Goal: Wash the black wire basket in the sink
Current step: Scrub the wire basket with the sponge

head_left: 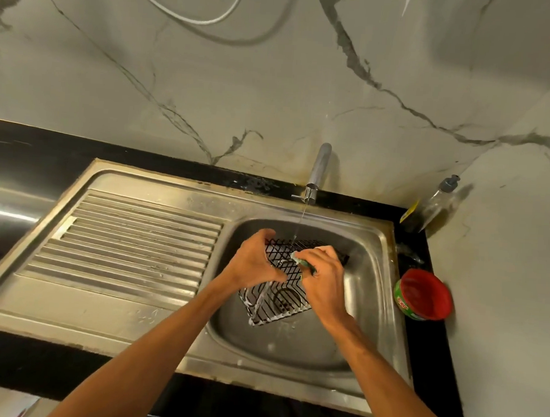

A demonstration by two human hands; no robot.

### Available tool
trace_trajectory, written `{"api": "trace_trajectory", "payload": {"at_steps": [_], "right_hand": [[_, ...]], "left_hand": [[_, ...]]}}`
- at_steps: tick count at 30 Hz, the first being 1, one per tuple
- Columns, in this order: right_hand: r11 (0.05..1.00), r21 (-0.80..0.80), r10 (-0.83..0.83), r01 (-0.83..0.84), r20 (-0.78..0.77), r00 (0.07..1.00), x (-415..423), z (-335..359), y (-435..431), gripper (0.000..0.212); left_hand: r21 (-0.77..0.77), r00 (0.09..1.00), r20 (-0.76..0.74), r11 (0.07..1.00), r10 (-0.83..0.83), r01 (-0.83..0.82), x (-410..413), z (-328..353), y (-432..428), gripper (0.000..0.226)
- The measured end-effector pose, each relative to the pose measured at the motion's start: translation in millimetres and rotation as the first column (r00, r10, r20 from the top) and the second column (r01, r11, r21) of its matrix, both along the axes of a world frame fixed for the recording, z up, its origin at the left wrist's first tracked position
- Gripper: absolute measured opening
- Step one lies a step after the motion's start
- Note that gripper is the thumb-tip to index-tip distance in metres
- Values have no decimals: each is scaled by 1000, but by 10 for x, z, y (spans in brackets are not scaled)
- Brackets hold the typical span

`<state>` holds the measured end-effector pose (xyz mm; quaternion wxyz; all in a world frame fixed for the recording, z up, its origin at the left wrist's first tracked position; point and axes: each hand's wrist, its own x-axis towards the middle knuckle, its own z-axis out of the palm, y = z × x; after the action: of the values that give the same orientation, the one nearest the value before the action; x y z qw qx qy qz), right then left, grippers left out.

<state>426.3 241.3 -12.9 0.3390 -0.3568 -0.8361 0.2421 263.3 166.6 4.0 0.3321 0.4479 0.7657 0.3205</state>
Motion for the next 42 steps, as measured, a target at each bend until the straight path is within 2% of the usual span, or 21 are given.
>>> {"api": "trace_trajectory", "payload": {"at_steps": [3,7,10,13,15,18,19,21,23,24,28,29,33,34,37,39,42], "right_hand": [[1000,10,-25,25,-4,1000,60,-23,-12,30],[992,-127,-12,14,14,1000,92,33,26,34],[927,-368,71,-71,-14,997,129,192,161,35],[847,-530,-41,-46,-152,988,178,365,340,36],[876,-479,27,-61,-77,997,94,455,363,38],[928,-273,296,-252,131,946,-150,541,187,43],[935,-209,323,-288,162,932,-185,538,176,42],[960,-166,252,-225,165,954,-151,528,317,39],[977,-206,92,-64,132,987,-73,521,463,34],[976,-216,64,-37,119,991,-73,533,463,32],[945,-113,321,-308,120,939,-258,624,85,28],[938,-94,344,-334,129,930,-227,610,81,29],[982,-155,132,-111,130,983,36,517,395,33],[980,-168,124,-106,102,987,36,532,365,34],[952,-89,301,-294,85,950,-148,601,-12,34],[943,-33,332,-331,99,938,-127,547,-29,34],[993,-76,100,-92,110,989,70,437,351,32]], "left_hand": [[27,982,47,983,181,-182,37,-132,-5,95],[70,975,76,975,207,-212,38,-186,-13,73],[139,980,109,973,168,-183,26,-165,-39,81],[193,988,88,971,128,-143,-22,-158,-61,94],[228,989,99,965,112,-132,-70,-138,-55,93],[251,996,82,966,39,-59,-117,-114,-25,97],[261,997,76,965,21,-40,-130,-117,-28,98],[280,996,87,960,1,-25,-151,-129,-48,99],[300,996,88,954,-11,-15,-164,-140,-70,101],[306,997,80,952,-18,-7,-167,-139,-70,102],[324,993,100,946,-54,19,-192,-136,-36,100],[330,993,109,944,-50,11,-198,-140,-42,99],[336,991,133,941,-11,-35,-229,-133,-79,99],[338,992,128,940,-8,-36,-230,-123,-74,99],[340,992,122,940,-15,-27,-240,-114,-34,98],[346,991,134,938,-17,-30,-233,-100,-27,100],[324,987,163,944,9,-62,-231,-82,-58,101]]}}
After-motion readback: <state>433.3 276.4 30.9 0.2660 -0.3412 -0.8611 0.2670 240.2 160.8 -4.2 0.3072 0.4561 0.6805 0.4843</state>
